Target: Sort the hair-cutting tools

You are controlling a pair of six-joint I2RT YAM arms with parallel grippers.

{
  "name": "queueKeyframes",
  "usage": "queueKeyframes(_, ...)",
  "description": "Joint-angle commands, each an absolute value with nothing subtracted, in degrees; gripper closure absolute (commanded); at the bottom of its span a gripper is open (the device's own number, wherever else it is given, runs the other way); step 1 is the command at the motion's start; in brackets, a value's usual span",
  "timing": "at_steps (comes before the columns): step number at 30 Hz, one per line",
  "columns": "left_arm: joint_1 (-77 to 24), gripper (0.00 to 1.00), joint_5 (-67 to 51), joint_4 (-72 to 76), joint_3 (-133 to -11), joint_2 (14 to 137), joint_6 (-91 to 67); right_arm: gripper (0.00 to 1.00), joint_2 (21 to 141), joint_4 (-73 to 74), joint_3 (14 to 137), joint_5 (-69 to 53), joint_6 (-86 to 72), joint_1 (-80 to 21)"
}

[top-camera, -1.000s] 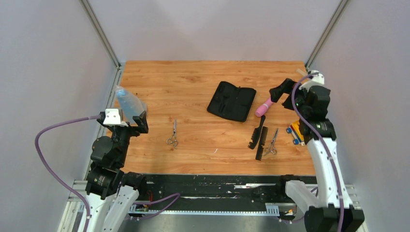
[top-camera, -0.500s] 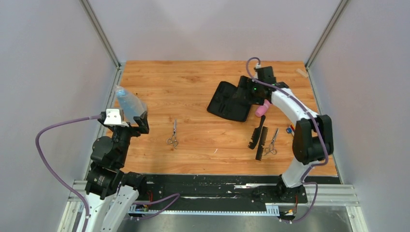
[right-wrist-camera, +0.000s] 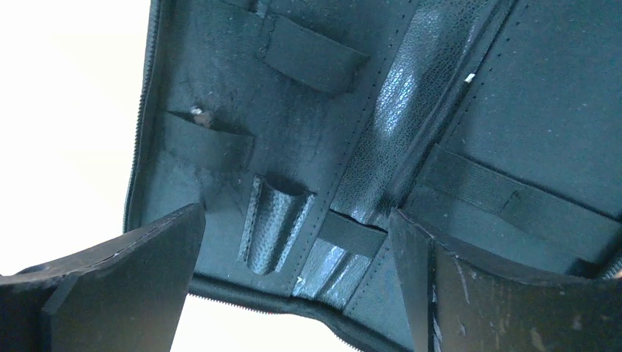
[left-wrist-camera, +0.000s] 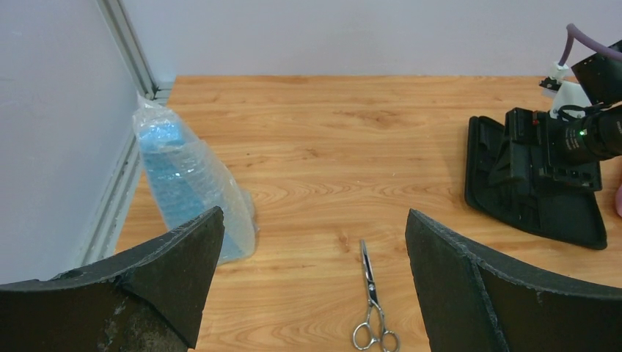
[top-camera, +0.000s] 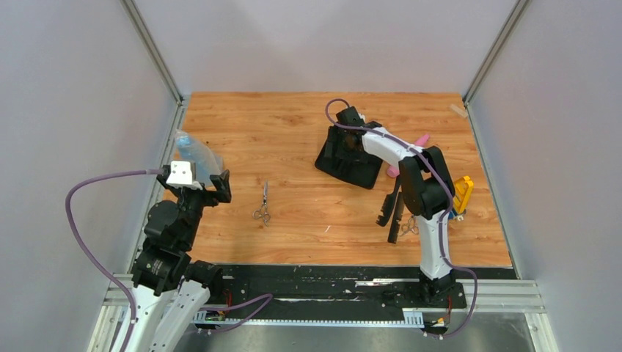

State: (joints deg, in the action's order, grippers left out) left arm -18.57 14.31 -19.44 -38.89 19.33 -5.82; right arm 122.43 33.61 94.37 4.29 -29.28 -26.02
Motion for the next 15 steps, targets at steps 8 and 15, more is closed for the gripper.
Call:
queueKeyframes(8, -19.1, 0.00, 14.8, -16.5, -38.8, 20.1, -4.8, 0.00, 123.3, 37.5, 83.5, 9.1, -31.7, -32.9)
queueKeyframes(15, -19.1, 0.00, 14.9, -16.8, -38.9, 20.4, -4.8, 0.00, 120.5, 39.5, 77.8, 8.1, -28.4, -42.9)
